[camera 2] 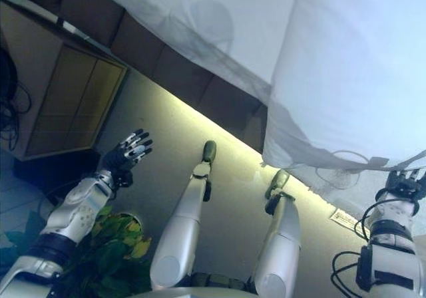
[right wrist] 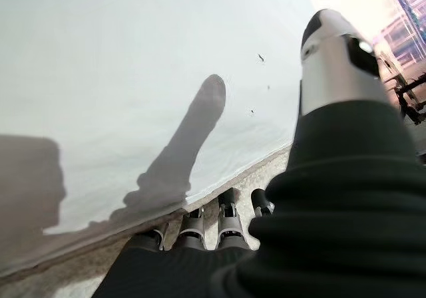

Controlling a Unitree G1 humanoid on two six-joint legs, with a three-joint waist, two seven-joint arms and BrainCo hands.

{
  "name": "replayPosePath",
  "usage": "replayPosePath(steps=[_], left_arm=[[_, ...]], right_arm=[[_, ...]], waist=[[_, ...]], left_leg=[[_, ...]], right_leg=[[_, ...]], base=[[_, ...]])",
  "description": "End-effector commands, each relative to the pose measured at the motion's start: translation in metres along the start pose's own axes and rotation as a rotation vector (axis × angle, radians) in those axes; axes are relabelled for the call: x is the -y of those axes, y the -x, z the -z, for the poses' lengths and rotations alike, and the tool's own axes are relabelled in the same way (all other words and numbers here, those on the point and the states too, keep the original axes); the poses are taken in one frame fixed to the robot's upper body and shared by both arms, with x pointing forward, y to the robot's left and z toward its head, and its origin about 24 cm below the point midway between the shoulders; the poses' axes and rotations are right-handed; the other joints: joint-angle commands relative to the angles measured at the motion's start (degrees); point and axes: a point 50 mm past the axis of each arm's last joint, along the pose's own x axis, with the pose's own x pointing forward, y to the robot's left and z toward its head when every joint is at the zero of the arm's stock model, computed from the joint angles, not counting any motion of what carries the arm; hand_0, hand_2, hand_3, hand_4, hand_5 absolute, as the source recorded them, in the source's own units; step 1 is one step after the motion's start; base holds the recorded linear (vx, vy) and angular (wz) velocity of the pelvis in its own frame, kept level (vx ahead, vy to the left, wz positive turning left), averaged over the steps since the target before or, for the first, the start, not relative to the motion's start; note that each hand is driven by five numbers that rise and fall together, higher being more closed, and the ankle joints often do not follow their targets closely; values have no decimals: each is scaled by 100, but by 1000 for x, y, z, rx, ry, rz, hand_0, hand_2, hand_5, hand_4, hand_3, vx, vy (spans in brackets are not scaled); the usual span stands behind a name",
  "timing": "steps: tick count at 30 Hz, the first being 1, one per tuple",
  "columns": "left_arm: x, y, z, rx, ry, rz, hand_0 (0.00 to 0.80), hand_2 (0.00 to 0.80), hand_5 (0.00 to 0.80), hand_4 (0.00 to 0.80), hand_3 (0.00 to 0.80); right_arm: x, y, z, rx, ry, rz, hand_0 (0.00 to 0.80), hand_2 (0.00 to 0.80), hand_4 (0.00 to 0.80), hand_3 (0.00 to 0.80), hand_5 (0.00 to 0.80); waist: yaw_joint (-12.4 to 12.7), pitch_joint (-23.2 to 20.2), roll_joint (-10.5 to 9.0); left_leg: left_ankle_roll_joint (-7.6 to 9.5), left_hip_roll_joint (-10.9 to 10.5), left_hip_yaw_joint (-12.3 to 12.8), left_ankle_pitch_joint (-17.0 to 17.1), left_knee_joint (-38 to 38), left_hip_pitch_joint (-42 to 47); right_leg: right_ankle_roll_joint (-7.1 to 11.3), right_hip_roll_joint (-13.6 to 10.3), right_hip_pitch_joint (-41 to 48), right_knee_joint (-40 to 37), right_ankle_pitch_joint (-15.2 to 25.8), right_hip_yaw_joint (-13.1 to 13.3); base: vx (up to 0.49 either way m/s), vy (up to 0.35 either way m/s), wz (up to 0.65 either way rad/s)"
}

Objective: Make the bed neatly

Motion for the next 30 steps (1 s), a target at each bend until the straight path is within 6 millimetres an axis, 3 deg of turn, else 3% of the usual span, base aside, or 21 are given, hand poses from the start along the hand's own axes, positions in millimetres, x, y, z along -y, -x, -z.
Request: replayPosePath(steps=[1, 8, 20, 21, 25, 26, 28, 30], left_arm=[[-10, 4, -2, 40, 37, -29, 0, 0, 0, 0, 0], [-12, 7, 0, 34, 37, -32, 0, 0, 0, 0, 0], [-12, 12, 6, -2, 64, -9, 0, 0, 0, 0, 0], [-11, 13, 7, -6, 65, -5, 0, 0, 0, 0, 0], [-12, 16, 9, -16, 67, -3, 0, 0, 0, 0, 0], [-13, 16, 9, -20, 68, -7, 0, 0, 0, 0, 0], [-14, 16, 10, -26, 72, -12, 0, 0, 0, 0, 0], [-14, 16, 11, -31, 74, -8, 0, 0, 0, 0, 0]], right_arm=[[-3, -3, -50, 116, 41, 37, 0, 0, 0, 0, 0], [3, -3, -61, 114, 28, 77, 0, 0, 0, 0, 0], [-36, -10, -78, 123, 107, -29, 0, 0, 0, 0, 0], [-39, -11, -79, 124, 113, -38, 0, 0, 0, 0, 0], [-45, -11, -82, 118, 143, -64, 0, 0, 0, 0, 0], [-47, -11, -82, 114, 145, -68, 580, 580, 580, 580, 580], [-50, -12, -80, 106, 143, -74, 800, 800, 800, 800, 800], [-54, -13, -77, 95, 145, -89, 800, 800, 800, 800, 800]], waist=[[-17, -526, 110], [-20, -548, 177], [67, -620, 262], [81, -661, 269], [121, -701, 266], [135, -705, 262], [150, -712, 249], [164, -721, 248]], left_leg=[[-97, 258, -133, -166, 632, -516], [-97, 231, -129, -207, 742, -642], [-97, 198, -142, -275, 812, -586], [-111, 219, -150, -444, 855, -528], [-102, 220, -135, -485, 932, -555], [-101, 220, -132, -494, 954, -566], [-96, 210, -134, -509, 982, -578], [-86, 210, -125, -502, 986, -580]], right_leg=[[450, -193, -428, -771, 1180, 425], [423, -195, -680, -557, 1181, 476], [398, -279, -721, -312, 1085, 454], [459, -271, -686, -218, 925, 487], [457, -325, -726, -99, 886, 472], [458, -342, -743, -63, 878, 468], [457, -356, -761, -31, 878, 458], [462, -375, -764, -14, 884, 441]], base=[[37, 6, -1], [35, -2, 1], [81, 4, 5], [180, 15, 1], [92, 20, 2], [59, 17, 6], [51, 4, 6], [44, 13, 2]])
